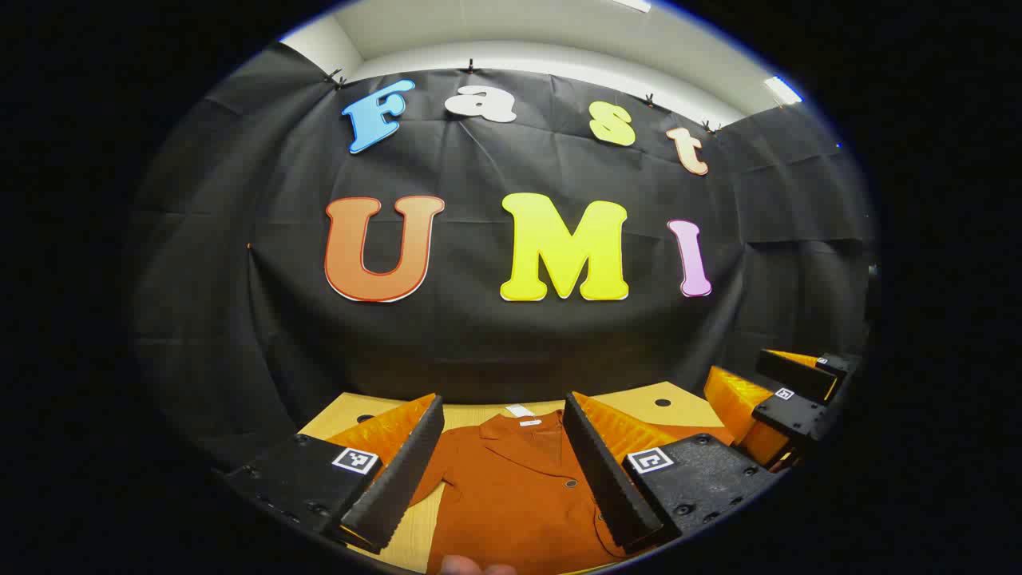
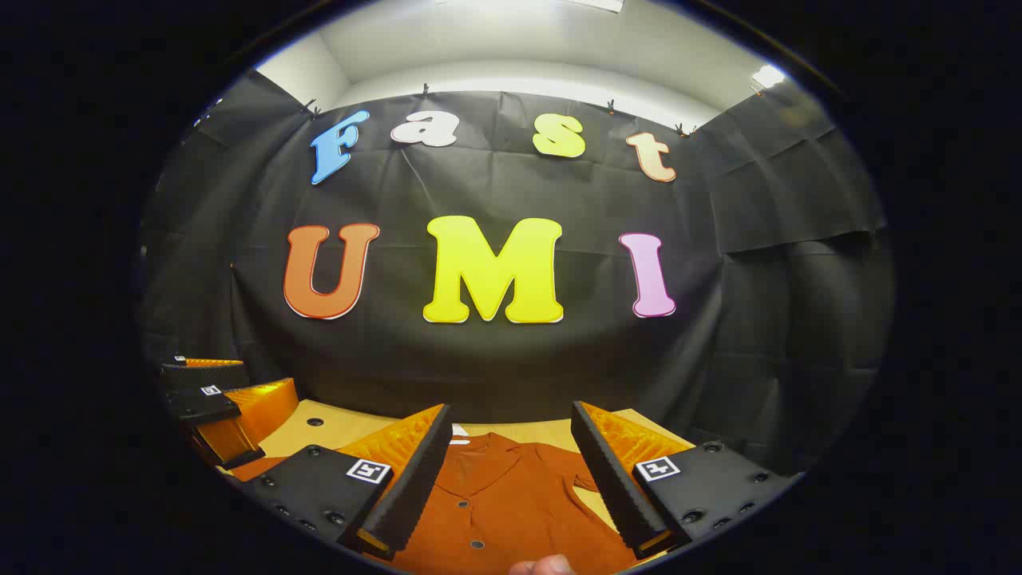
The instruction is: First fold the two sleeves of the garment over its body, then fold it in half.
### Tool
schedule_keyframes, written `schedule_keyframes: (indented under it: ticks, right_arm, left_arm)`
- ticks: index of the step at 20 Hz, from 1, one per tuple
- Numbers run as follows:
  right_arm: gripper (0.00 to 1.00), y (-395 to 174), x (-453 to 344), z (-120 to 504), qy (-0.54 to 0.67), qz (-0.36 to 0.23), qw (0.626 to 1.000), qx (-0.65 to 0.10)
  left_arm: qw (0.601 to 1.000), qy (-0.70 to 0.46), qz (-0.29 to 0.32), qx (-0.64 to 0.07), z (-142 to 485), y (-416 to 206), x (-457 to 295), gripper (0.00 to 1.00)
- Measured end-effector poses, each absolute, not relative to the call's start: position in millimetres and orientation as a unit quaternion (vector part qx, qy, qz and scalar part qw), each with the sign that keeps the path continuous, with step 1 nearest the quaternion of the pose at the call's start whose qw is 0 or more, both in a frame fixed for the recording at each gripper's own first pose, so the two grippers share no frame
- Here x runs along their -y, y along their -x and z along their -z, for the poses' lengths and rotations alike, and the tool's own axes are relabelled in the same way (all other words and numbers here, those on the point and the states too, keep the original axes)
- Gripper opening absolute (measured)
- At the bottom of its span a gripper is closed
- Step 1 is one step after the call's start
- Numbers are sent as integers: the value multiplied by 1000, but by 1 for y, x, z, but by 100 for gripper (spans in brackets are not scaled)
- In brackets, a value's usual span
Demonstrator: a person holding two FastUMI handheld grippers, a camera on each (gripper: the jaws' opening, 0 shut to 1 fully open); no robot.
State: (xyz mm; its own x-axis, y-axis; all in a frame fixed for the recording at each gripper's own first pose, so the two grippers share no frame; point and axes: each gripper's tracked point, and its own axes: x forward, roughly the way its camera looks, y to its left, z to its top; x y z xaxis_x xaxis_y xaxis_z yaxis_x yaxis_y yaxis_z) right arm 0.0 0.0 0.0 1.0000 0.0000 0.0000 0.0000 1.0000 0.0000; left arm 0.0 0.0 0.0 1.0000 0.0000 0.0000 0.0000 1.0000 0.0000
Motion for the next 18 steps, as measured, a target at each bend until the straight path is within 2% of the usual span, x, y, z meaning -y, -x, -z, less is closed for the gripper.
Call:
schedule_keyframes:
  ticks: [1, 9, 18]
  right_arm:
    - [93, -2, 1, -3, -2, 2, 1000, 2]
    - [95, -3, 5, -10, 5, -5, 1000, 13]
    - [94, -6, -4, -17, 7, -25, 999, 21]
  left_arm:
    - [1000, -1, 2, 1, -1, -1, 2, 97]
    - [1000, -15, 7, 4, -6, -5, 13, 97]
    - [1000, -18, -13, 9, -13, -6, 4, 97]
